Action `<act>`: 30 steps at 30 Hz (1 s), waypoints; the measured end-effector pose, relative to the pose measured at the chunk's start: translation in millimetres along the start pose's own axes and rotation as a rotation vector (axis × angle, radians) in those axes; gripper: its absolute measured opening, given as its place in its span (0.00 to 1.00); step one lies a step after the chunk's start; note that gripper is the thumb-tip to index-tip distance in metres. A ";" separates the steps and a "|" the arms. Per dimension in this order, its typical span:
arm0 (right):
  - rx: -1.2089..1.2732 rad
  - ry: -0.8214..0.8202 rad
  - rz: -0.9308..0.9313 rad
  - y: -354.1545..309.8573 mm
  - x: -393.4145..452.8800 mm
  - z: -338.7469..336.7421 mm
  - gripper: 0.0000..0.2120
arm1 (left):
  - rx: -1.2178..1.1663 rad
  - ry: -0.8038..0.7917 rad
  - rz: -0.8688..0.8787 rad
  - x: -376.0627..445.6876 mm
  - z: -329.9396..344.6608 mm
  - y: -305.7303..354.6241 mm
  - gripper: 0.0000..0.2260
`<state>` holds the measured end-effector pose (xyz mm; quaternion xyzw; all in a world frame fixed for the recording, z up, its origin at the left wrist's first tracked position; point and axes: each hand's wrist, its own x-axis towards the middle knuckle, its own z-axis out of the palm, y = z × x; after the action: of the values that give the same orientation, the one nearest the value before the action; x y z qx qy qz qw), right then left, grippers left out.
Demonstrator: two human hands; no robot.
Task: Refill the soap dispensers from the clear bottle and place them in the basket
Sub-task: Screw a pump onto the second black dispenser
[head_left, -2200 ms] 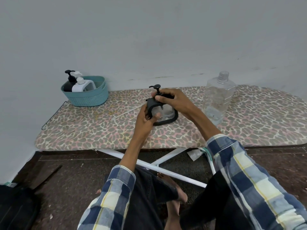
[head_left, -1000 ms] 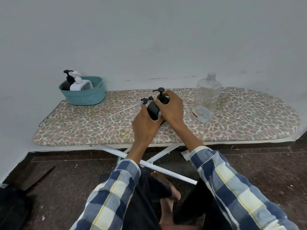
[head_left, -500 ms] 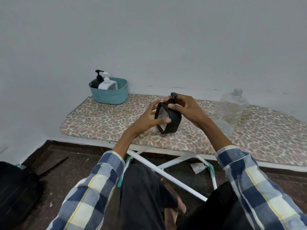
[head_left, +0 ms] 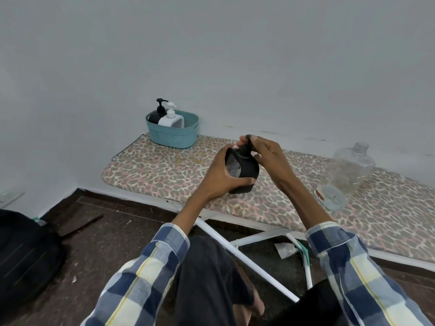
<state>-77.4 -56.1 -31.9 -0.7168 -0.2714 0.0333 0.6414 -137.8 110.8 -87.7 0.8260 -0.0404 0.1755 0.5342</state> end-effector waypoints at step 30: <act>-0.116 -0.042 -0.237 26.8 174.6 123.2 0.47 | 0.510 0.482 0.005 117.4 -178.4 10.2 0.15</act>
<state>31.5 129.5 -26.2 -0.7148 -0.3690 -0.0435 0.5925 -74.6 280.6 25.8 0.8676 0.1300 0.3710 0.3044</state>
